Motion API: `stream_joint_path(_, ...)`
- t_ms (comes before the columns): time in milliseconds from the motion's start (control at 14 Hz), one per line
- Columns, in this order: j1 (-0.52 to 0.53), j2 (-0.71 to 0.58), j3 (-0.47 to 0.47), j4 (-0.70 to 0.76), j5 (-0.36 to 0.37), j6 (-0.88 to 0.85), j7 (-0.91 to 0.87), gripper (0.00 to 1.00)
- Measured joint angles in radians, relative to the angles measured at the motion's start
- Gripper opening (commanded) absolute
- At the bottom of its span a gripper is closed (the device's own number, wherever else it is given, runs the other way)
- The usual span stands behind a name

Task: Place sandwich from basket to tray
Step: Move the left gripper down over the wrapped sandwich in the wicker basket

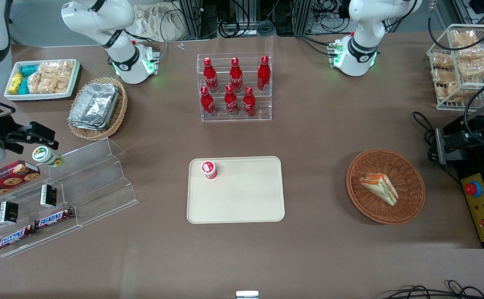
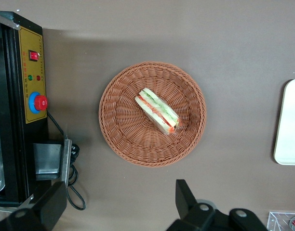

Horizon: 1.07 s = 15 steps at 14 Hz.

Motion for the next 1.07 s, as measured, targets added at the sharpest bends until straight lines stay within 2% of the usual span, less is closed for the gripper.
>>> stream_joint_path(643,-0.003,0.009,-0.005,-0.015,0.000,0.001,0.000,1.00)
stream_joint_path(857,-0.005,0.013,-0.008,-0.084,-0.001,0.068,-0.021,1.00)
stream_joint_path(1071,-0.031,0.027,-0.013,-0.174,-0.002,0.172,-0.135,1.00)
